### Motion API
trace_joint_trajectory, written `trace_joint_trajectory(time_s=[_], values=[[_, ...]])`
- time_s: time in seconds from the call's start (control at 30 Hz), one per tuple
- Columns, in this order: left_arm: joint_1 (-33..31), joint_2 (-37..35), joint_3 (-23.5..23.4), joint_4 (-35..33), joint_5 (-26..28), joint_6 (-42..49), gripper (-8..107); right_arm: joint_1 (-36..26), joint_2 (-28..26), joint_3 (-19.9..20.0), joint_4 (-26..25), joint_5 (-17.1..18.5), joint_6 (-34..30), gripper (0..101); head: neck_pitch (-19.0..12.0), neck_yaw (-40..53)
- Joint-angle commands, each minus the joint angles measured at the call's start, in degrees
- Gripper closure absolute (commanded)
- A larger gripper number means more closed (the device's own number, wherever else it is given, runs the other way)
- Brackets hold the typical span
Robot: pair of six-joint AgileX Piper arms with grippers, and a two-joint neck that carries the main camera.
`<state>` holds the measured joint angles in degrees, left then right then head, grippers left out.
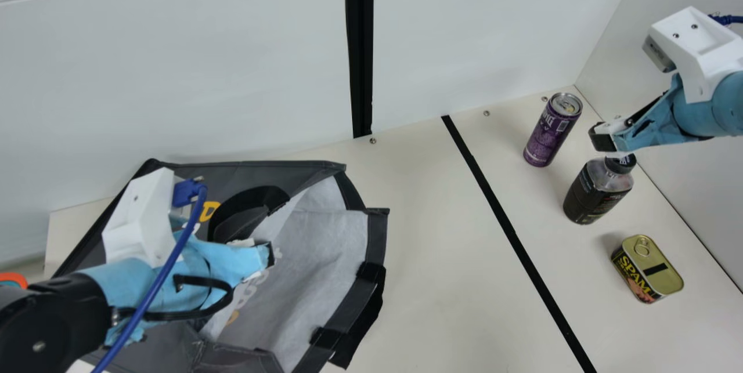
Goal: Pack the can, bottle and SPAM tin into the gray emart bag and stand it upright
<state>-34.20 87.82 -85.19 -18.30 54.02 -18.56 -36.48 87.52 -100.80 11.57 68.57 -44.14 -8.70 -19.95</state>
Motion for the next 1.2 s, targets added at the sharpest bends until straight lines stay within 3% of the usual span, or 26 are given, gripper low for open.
trace_joint_trajectory(time_s=[0.0,1.17], values=[[0.00,0.00,0.00,0.00,0.00,0.00,107,0.02,1.03,-1.00,-0.04,0.22,-0.02,6,-1.30,-0.05],[0.00,0.00,0.00,0.00,0.00,0.00,107,4.18,20.23,-14.99,-3.11,1.34,3.72,6,-1.30,-0.05]])
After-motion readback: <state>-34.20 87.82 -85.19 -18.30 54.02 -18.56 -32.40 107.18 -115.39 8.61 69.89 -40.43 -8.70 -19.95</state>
